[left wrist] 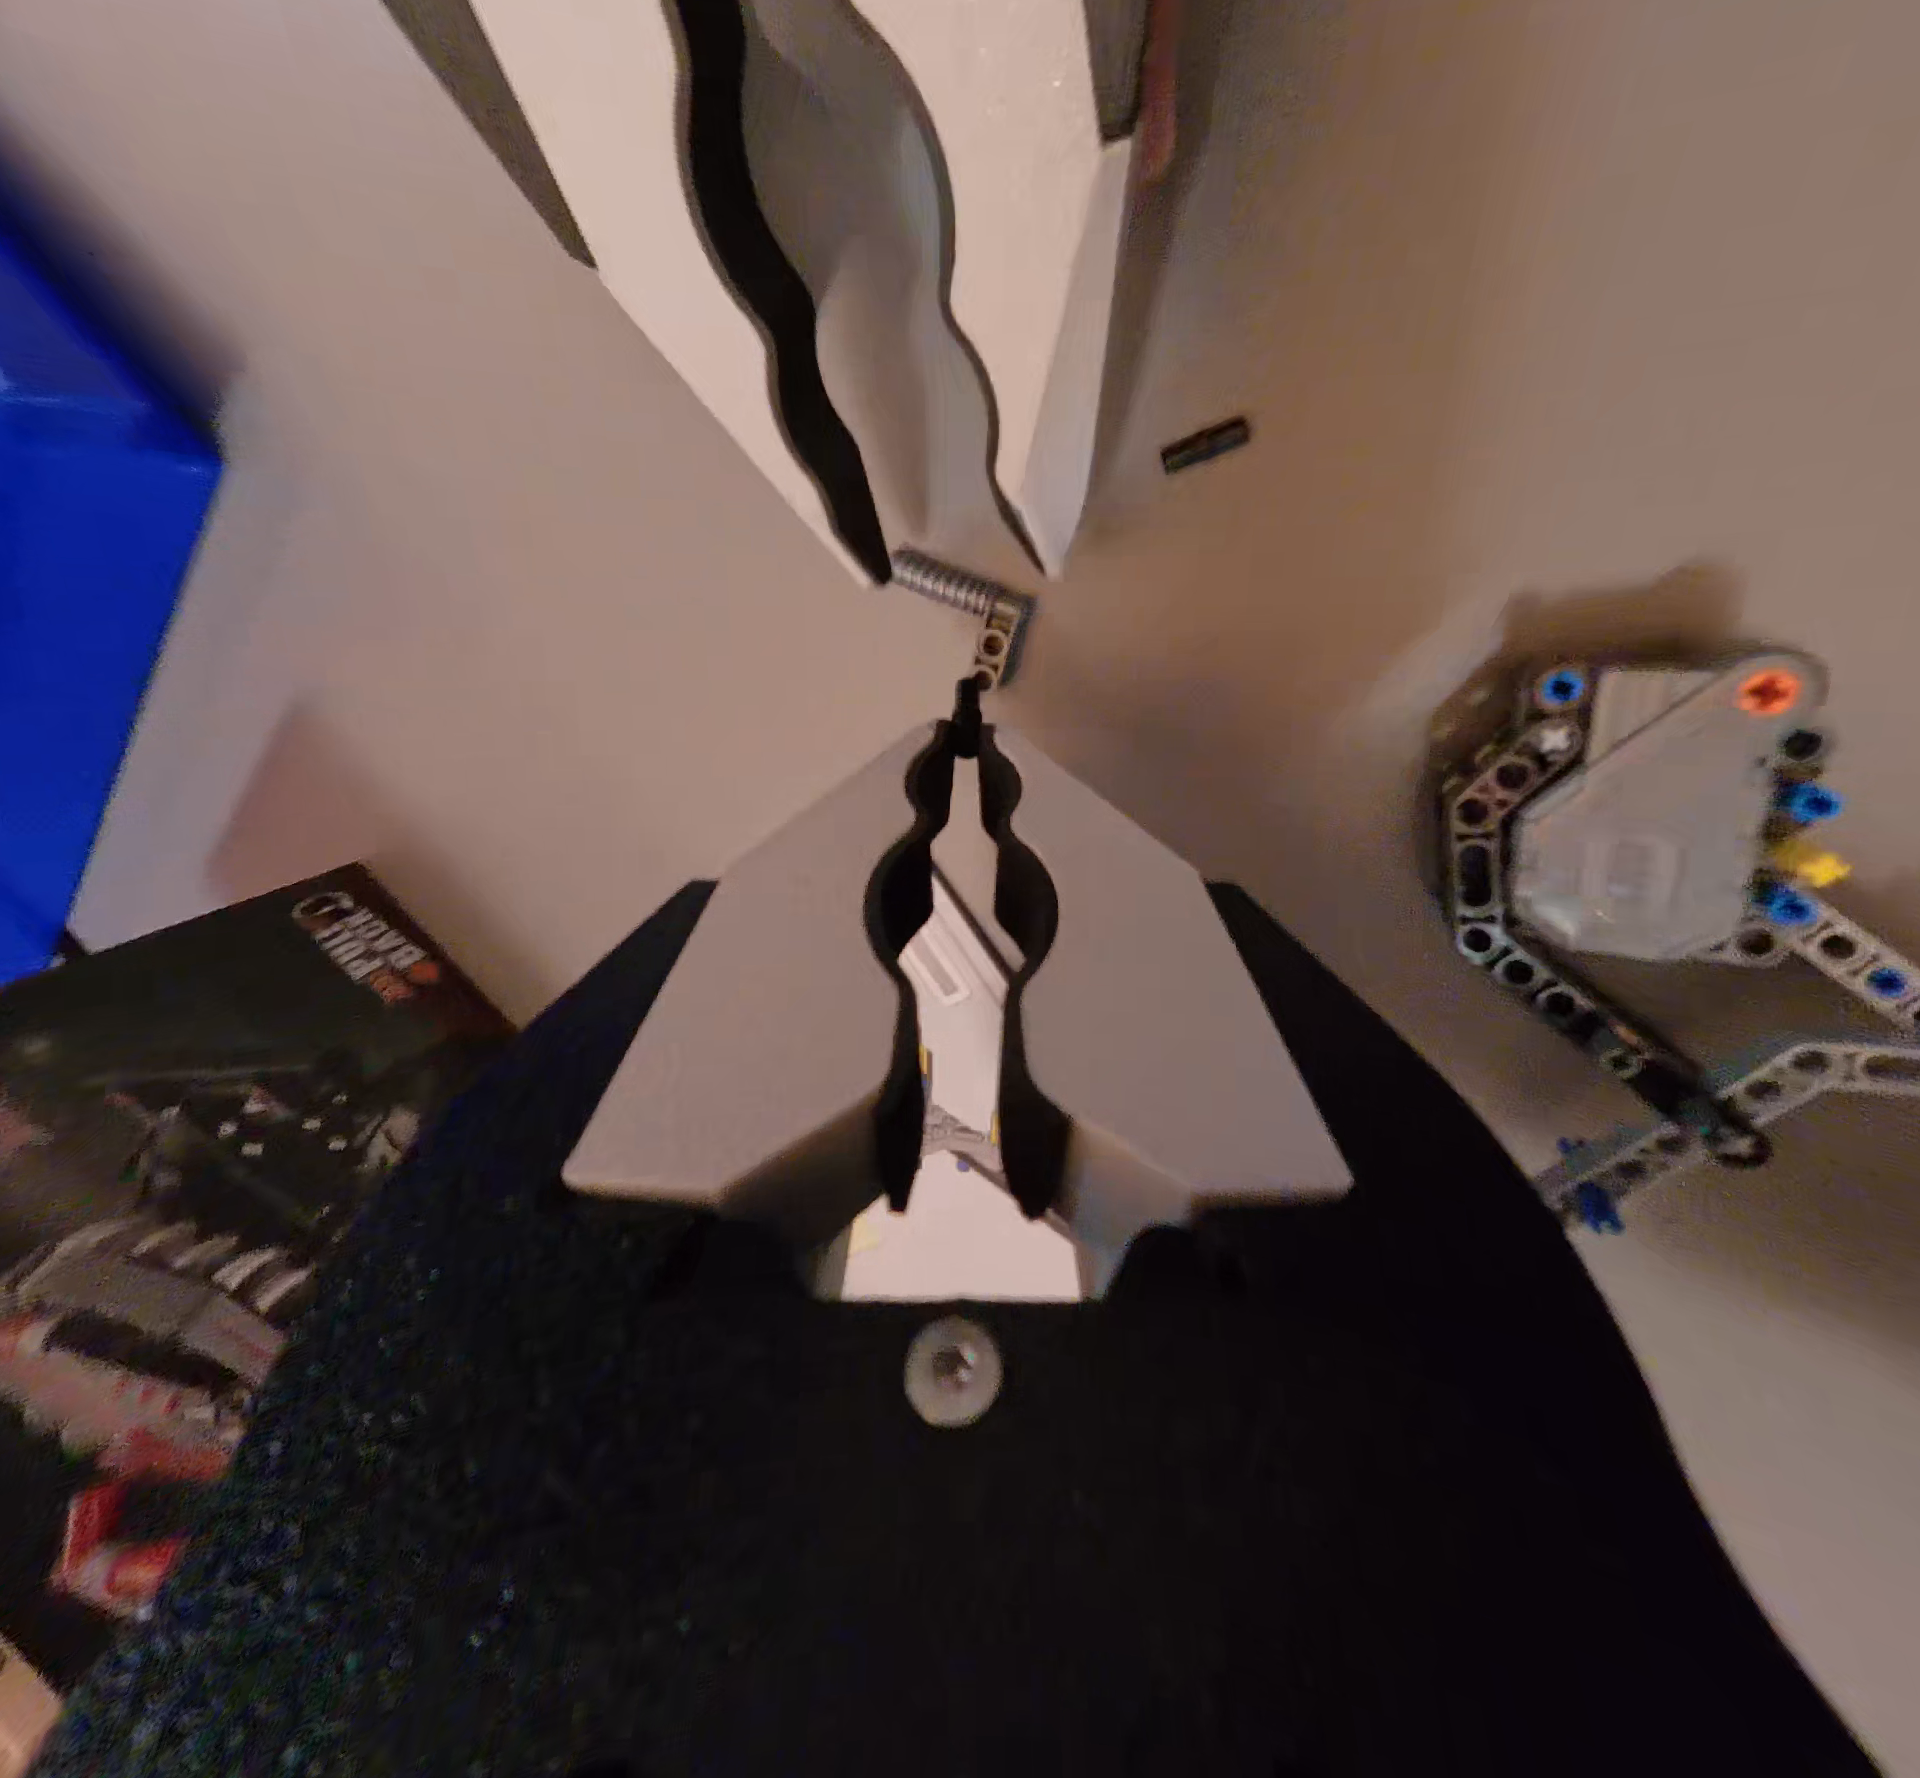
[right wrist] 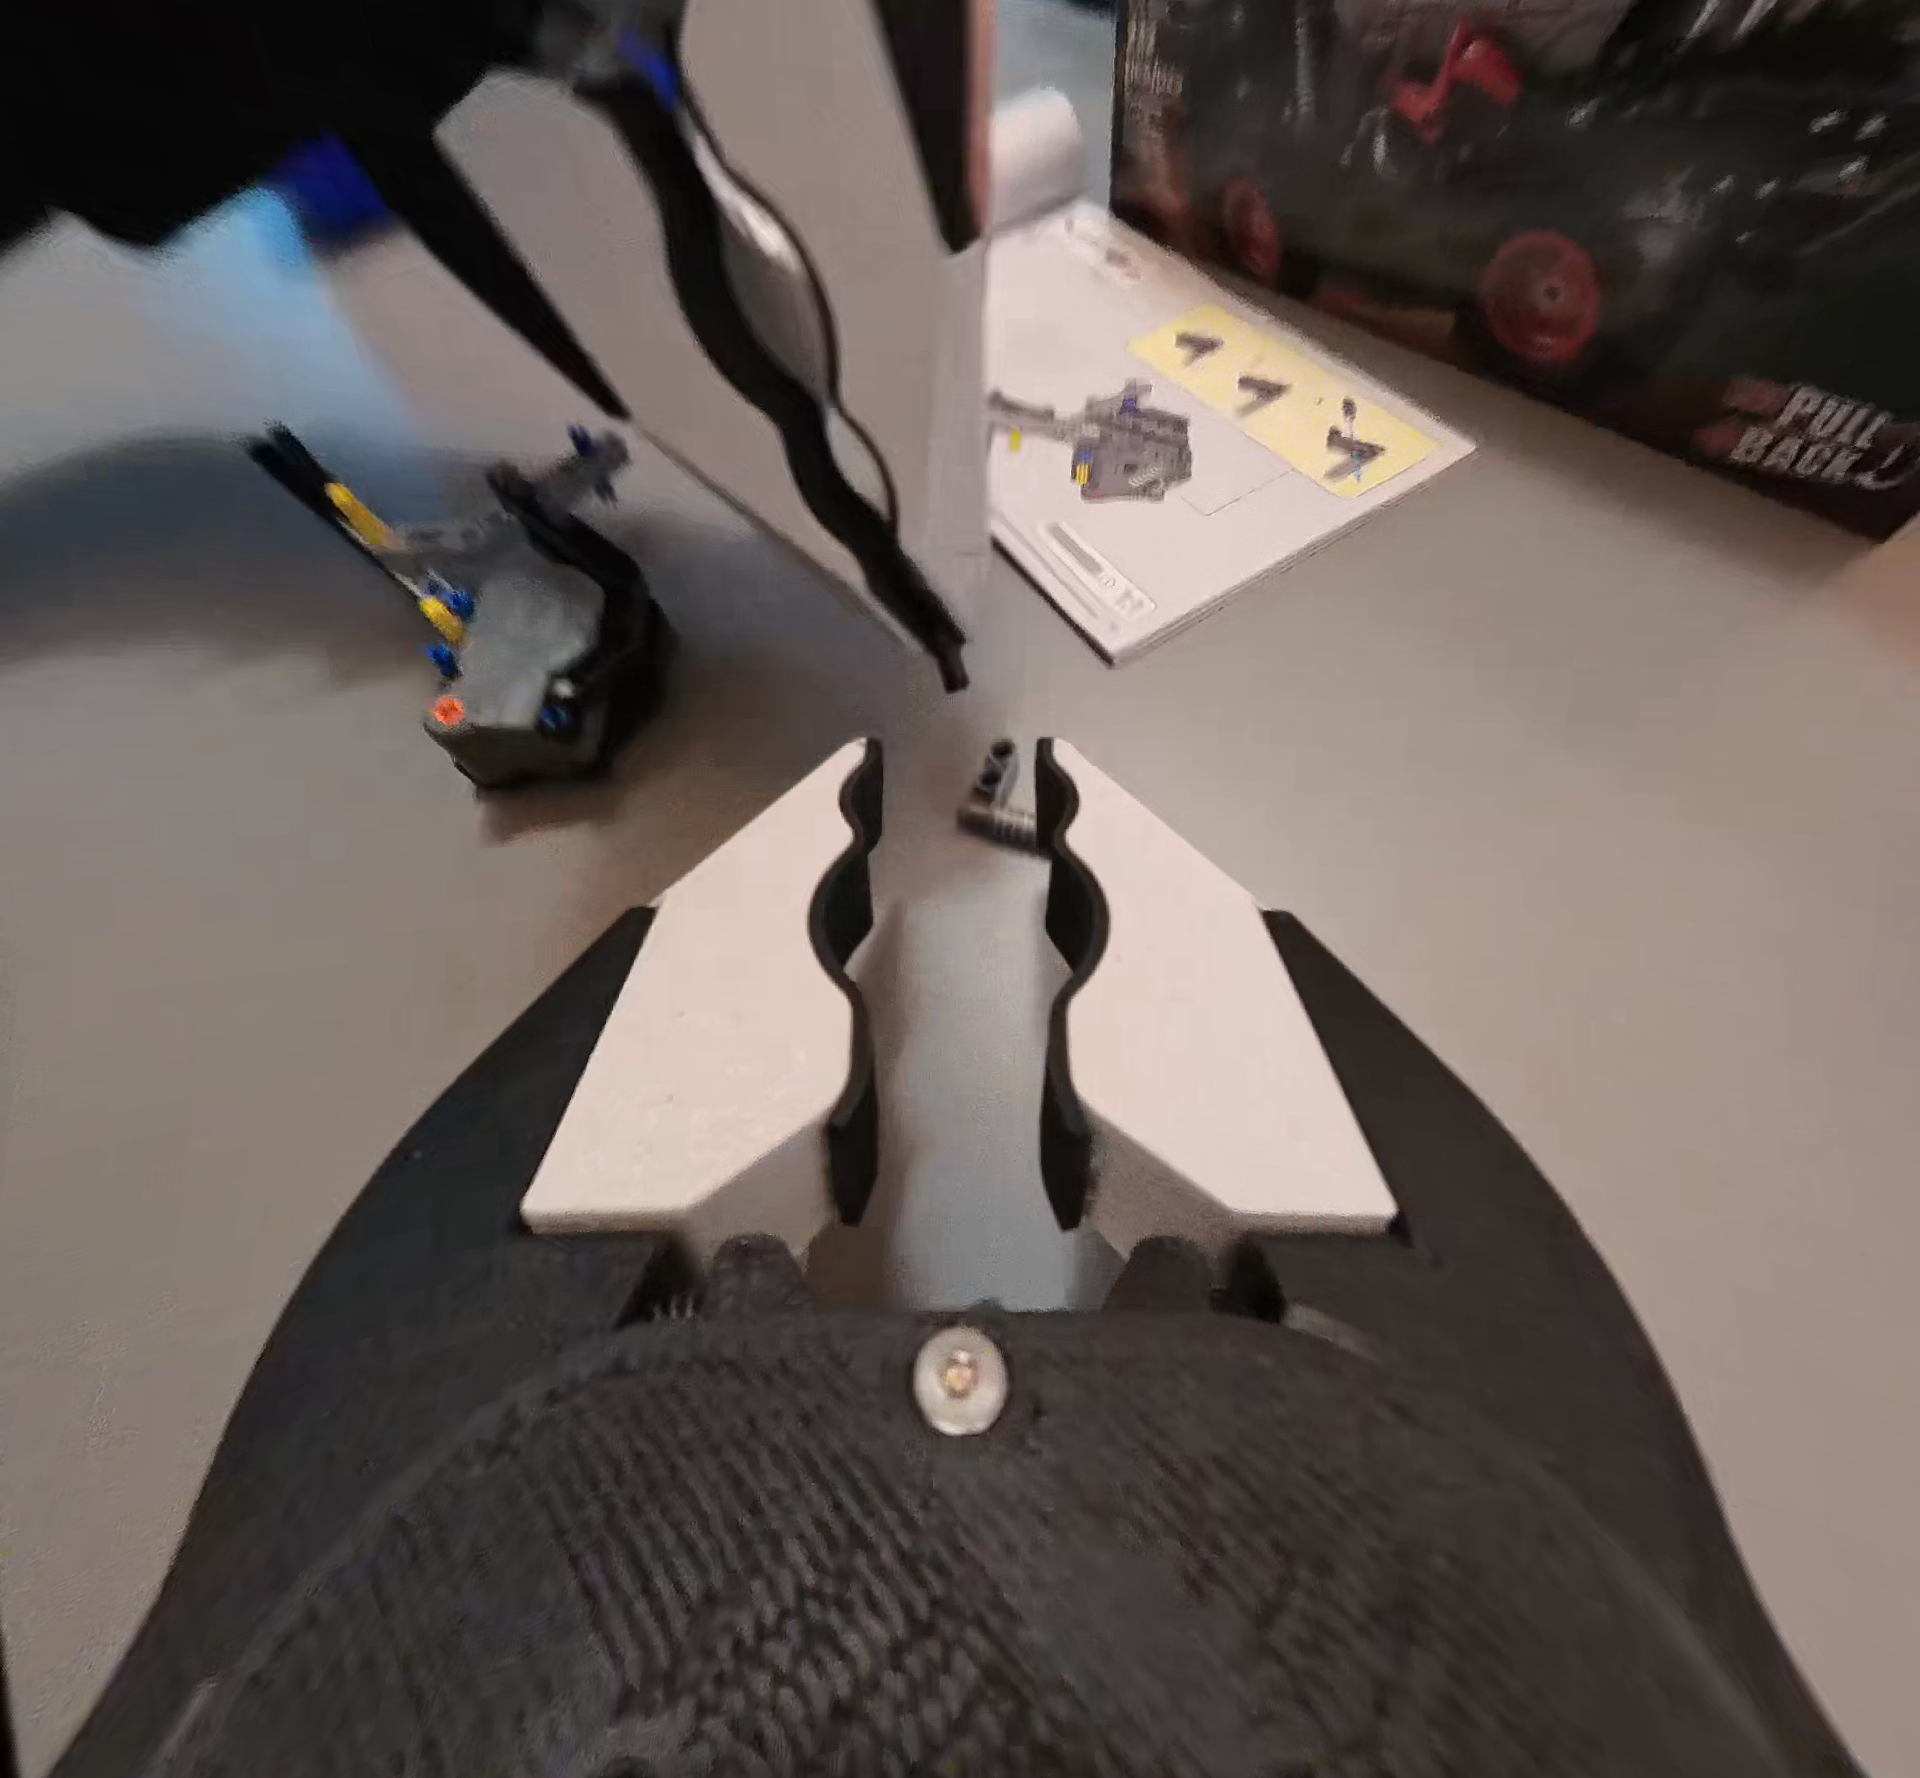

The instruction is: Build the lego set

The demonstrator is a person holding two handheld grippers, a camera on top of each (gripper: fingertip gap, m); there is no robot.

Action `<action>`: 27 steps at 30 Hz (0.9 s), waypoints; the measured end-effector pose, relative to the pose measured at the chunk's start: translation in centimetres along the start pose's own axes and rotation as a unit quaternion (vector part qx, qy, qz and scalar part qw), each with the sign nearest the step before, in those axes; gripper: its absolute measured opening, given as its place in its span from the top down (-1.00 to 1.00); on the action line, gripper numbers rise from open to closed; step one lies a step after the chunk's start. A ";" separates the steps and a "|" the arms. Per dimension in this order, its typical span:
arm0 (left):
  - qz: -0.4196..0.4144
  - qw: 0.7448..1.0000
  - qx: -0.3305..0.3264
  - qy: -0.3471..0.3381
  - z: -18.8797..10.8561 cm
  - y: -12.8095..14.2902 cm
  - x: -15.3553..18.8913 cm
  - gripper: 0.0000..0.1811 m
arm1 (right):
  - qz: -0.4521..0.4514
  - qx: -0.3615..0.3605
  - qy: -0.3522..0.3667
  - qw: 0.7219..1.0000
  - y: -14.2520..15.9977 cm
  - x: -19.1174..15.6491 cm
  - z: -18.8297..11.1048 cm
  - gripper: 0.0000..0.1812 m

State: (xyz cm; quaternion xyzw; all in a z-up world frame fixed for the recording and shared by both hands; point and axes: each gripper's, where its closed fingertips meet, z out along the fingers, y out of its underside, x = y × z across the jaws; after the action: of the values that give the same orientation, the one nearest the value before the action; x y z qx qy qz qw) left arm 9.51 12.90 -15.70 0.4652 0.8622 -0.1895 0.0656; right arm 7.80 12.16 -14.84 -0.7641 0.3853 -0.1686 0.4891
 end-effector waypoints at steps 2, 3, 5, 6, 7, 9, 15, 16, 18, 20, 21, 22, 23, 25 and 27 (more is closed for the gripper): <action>0.016 0.999 -0.019 0.027 0.8 0.5 0.0 0.98 | -0.022 -0.057 0.027 0.998 1.7 0.7 0.5 0.68; 0.020 0.999 -0.024 0.039 1.2 0.5 0.1 0.98 | -0.030 -0.078 0.033 0.996 2.4 0.9 0.5 0.70; 0.025 0.998 -0.028 0.058 1.6 0.5 0.3 0.98 | -0.030 -0.082 0.039 0.995 2.6 1.1 0.5 0.75; 0.028 0.997 -0.028 0.063 1.7 0.4 0.3 0.98 | -0.024 -0.079 0.045 0.996 2.5 1.4 0.4 0.80; 0.029 0.997 -0.031 0.069 1.8 0.3 0.3 0.98 | -0.016 -0.079 0.050 0.996 2.5 1.6 0.4 0.83; 0.033 0.996 -0.041 0.073 2.0 0.4 0.2 0.98 | -0.004 -0.085 0.046 0.995 2.6 1.8 0.5 0.86; 0.048 0.992 -0.070 0.091 1.8 0.5 0.3 0.98 | -0.015 -0.113 0.056 0.992 3.4 1.9 1.0 0.94; 0.050 0.991 -0.076 0.096 1.9 0.6 0.4 0.98 | -0.013 -0.113 0.057 0.992 3.4 1.9 1.0 0.95; 0.059 0.990 -0.090 0.096 1.9 0.6 0.3 0.98 | -0.005 -0.112 0.054 0.992 3.4 2.0 1.0 0.97; 0.067 0.987 -0.111 0.098 2.0 0.8 0.2 0.98 | 0.003 -0.112 0.054 0.992 3.4 2.2 0.9 1.00; 0.070 0.985 -0.119 0.099 2.0 0.7 0.2 0.98 | 0.006 -0.112 0.054 0.992 3.4 2.2 0.9 1.00; 0.072 0.984 -0.128 0.100 2.0 0.7 0.2 0.98 | 0.009 -0.112 0.052 0.992 3.4 2.2 0.9 1.00; 0.074 0.983 -0.138 0.096 1.9 0.7 0.0 0.98 | 0.010 -0.111 0.051 0.992 3.4 2.2 0.9 1.00; 0.064 0.983 -0.147 0.085 1.5 0.8 -0.5 0.98 | 0.011 -0.110 0.050 0.993 3.3 2.2 0.9 1.00; 0.022 0.992 -0.107 0.071 0.9 -0.1 -0.9 0.98 | 0.003 -0.093 0.052 0.994 2.8 2.1 0.6 0.98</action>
State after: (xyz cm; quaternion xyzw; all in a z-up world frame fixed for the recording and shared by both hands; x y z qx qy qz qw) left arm 9.86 11.77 -16.23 0.4870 0.8693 -0.0616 0.0579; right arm 8.37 10.33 -17.85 -0.7956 0.4262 -0.1699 0.3956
